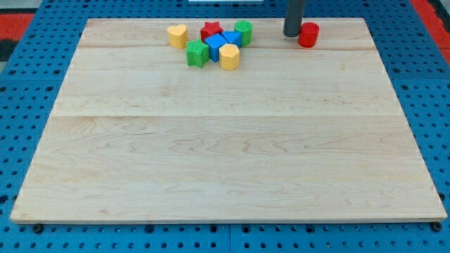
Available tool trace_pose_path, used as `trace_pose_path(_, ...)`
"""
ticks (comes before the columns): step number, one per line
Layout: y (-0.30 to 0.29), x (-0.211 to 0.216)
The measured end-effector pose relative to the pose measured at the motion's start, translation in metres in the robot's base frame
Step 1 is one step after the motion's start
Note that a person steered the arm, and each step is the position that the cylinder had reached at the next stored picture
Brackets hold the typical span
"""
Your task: Push red circle towards center
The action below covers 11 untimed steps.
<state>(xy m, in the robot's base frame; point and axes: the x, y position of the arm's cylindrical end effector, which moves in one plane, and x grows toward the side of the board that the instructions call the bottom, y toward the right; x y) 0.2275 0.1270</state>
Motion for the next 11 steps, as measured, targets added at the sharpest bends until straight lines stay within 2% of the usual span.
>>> trace_pose_path(1,0.001,-0.036)
trace_pose_path(2,0.026,-0.032)
trace_pose_path(3,0.050,-0.008)
trace_pose_path(5,0.052,0.065)
trace_pose_path(6,0.058,0.065)
trace_pose_path(8,0.057,0.036)
trace_pose_path(9,0.039,0.042)
trace_pose_path(11,0.024,0.101)
